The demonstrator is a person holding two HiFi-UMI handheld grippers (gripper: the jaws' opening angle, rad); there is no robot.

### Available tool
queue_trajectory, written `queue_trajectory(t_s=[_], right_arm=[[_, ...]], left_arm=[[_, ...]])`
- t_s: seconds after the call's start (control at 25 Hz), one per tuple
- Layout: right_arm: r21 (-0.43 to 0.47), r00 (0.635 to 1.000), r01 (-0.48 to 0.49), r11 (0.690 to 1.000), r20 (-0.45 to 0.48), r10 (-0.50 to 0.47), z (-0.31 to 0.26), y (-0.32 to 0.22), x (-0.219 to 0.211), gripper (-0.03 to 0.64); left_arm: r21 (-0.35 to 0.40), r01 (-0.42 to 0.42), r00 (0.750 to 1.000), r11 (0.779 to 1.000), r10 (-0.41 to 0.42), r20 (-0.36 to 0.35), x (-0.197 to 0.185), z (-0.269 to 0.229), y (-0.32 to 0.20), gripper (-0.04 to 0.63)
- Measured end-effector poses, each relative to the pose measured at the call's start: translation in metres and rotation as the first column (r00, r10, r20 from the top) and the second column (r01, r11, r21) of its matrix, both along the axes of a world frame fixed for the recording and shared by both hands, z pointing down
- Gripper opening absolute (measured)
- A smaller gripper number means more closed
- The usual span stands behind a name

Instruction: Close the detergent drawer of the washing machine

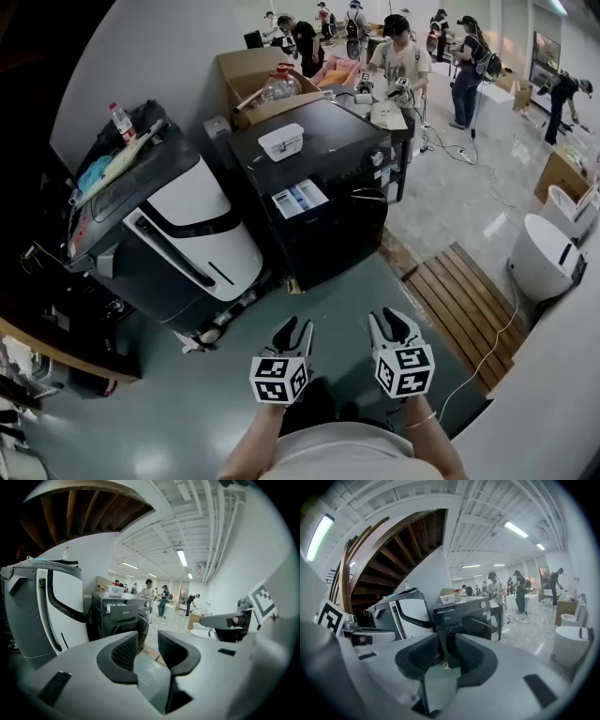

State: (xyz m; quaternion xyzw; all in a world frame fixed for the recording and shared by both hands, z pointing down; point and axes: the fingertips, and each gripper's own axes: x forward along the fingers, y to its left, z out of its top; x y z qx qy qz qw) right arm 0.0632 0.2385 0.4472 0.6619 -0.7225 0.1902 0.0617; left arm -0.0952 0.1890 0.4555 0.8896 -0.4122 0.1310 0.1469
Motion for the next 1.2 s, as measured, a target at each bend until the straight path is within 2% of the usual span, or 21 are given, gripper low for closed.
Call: queue_trajectory(t_s=[0.36, 0.56, 0.84, 1.2], right_arm=[[0.008, 1.000, 0.001, 1.000, 0.002, -0.001, 0.001, -0.006, 0.001, 0.106], [0.013, 1.000, -0.002, 1.000, -0.012, 0.002, -0.002, -0.023, 0.001, 0.106], [-0.009, 1.000, 0.005, 1.000, -0.028, -0.005, 0.004, -0.067, 0.004, 0.106], [-0.031, 0.999, 0.010, 0.999, -0.053, -0.012, 0.011, -0.153, 0.011, 0.106]], left_arm=[[0.035, 0.031, 1.000, 0.999, -0.031, 0.001, -0.007, -0.008, -0.016, 0.143], [0.030, 0.054, 0.999, 0.998, -0.054, -0.005, -0.016, -0.003, -0.032, 0.161], [0.024, 0.075, 0.997, 0.997, -0.075, -0.005, -0.015, 0.006, -0.081, 0.192], [0.007, 0.086, 0.996, 0.996, -0.086, 0.005, -0.007, 0.015, -0.165, 0.204]])
